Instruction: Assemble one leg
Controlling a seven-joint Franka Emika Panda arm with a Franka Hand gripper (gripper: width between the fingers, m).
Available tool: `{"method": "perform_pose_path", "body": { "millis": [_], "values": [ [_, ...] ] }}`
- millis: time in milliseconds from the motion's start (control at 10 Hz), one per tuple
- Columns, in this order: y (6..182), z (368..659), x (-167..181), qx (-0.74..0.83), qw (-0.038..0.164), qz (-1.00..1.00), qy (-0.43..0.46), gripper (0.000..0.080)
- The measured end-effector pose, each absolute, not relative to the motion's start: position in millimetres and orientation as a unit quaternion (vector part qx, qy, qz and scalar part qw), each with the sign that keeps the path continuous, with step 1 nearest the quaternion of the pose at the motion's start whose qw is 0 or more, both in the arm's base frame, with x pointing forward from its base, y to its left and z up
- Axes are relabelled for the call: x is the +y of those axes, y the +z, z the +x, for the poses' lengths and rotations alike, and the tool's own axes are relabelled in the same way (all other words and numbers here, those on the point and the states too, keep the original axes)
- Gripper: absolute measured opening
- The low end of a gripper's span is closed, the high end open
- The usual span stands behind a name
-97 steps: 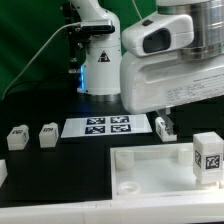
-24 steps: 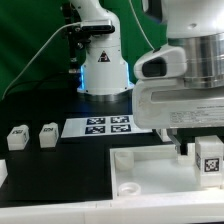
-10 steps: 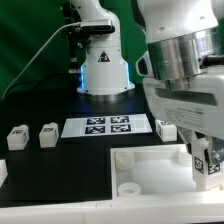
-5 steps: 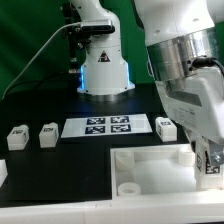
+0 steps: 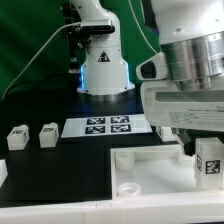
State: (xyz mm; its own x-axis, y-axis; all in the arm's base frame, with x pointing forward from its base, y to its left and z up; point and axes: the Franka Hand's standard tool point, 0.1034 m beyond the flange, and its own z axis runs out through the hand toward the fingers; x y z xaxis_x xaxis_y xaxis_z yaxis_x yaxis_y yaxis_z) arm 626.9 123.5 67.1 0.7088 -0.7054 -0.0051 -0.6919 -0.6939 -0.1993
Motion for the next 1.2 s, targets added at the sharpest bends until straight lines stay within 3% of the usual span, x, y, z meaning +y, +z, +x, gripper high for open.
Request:
{"method": "perform_pose_path", "body": {
  "millis": [300, 500, 600, 700, 800, 900, 1000, 1100, 1200],
  "values": [
    [67.1, 625.9, 122.0, 0.224, 0.076, -0.971, -0.044, 0.0649],
    [76.9, 633.4, 127.9, 0.044, 0.027, -0.997, -0.053, 0.0649],
    [78.0, 634.4, 129.8, -0.012, 0.015, -0.998, -0.057, 0.0649],
    [76.7, 633.3, 130.1, 0.046, 0.026, -0.997, -0.054, 0.0649],
    [76.7, 633.5, 129.7, 0.039, 0.025, -0.997, -0.054, 0.0527],
    [76.7, 633.3, 130.3, 0.059, 0.028, -0.996, -0.053, 0.0527],
    [76.7, 633.5, 129.4, 0.116, 0.032, -0.991, -0.051, 0.0387],
    [76.6, 633.7, 127.8, 0.163, 0.036, -0.985, -0.049, 0.0312],
    [76.5, 633.9, 126.9, 0.207, 0.039, -0.976, -0.047, 0.0313]
  ]
}}
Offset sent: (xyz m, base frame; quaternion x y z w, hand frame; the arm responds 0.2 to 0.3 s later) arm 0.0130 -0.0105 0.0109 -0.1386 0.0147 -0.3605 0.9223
